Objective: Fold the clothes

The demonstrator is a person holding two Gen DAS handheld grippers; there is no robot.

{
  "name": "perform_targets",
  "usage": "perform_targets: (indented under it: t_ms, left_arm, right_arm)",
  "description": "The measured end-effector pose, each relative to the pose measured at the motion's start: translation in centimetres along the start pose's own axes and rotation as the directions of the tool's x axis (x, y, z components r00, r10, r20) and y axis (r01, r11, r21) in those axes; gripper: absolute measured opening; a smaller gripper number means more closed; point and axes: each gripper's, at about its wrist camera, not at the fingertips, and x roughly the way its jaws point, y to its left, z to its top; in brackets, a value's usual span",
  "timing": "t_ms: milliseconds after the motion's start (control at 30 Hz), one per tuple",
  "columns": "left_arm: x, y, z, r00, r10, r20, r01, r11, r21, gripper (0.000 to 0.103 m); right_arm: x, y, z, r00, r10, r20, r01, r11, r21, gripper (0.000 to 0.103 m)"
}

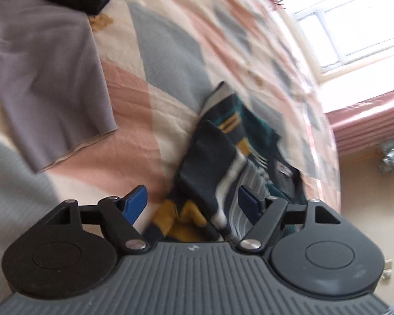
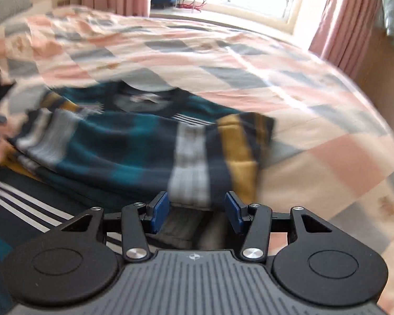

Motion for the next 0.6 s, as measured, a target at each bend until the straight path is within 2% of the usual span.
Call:
perform_targets:
  t_ms: [67, 100, 133, 167, 233, 333, 367, 433, 467, 533, 600]
  left_arm:
    - [1.1, 0.1, 0.4, 1.000, -0.004, -0.001, 0.004, 0.999, -0.035, 0.065]
    - [1.4, 0.0, 0.6, 1.000, -0.004, -0.003, 0.004, 0.999, -0.036, 0.042]
    - [1.5, -0.2, 0.7, 1.000, -0.007, -0.006, 0.007, 0.999, -0.031, 0.012]
    - [1.5, -0.5, 0.7, 1.000, -0.008, 0.001, 0.008, 1.000, -0.015, 0.002]
    - [0.7, -1.5, 0.4, 0.999, -0.007, 0.033, 0.005, 0.999, 0.044, 0.003]
    - [-0.8, -3.1, -0.5, 0.998, -0.009, 0.068, -0.002, 0.988, 0.156, 0.003]
    - [-1.0, -3.4, -0.7, 0.997, -0.003, 0.073, -0.010, 0.985, 0.174, 0.003]
    - [-1.2, -3.5, -1.1, 0.997, 0.010, 0.077, -0.024, 0.982, 0.187, 0.003]
    - [-1.5, -3.7, -1.3, 0.996, 0.001, 0.086, -0.018, 0.981, 0.195, 0.003]
    - [-2.5, -4.5, -1.9, 0.993, -0.033, 0.113, 0.005, 0.971, 0.239, 0.003]
    - [-2.5, -5.4, -3.0, 0.993, 0.011, 0.119, -0.051, 0.940, 0.338, 0.003]
  right_arm:
    - [1.0, -0.1, -0.5, 0.999, -0.041, -0.008, 0.040, 0.996, -0.077, 0.051]
    - [1.6, -0.1, -0.7, 0.998, -0.064, -0.009, 0.063, 0.991, -0.119, 0.051]
    - [2.1, 0.1, -0.9, 0.997, -0.080, -0.011, 0.077, 0.984, -0.163, 0.051]
    - [2.7, 0.4, -1.0, 0.996, -0.090, -0.005, 0.088, 0.976, -0.200, 0.051]
    - [3.1, 0.5, -1.4, 0.995, -0.100, 0.008, 0.098, 0.961, -0.259, 0.050]
    - [4.3, 1.0, -1.8, 0.992, -0.120, 0.026, 0.121, 0.922, -0.367, 0.045]
    - [4.6, 1.2, -2.0, 0.991, -0.125, 0.037, 0.129, 0.905, -0.406, 0.038]
    - [4.9, 1.4, -2.2, 0.992, -0.107, 0.068, 0.126, 0.879, -0.460, 0.012]
    - [4.6, 1.5, -2.4, 0.988, -0.118, 0.095, 0.150, 0.868, -0.474, 0.006]
    - [4.2, 1.3, -3.0, 0.982, -0.145, 0.124, 0.187, 0.851, -0.491, 0.006]
    - [5.1, 0.3, -3.8, 0.984, -0.171, 0.042, 0.171, 0.873, -0.458, 0.006]
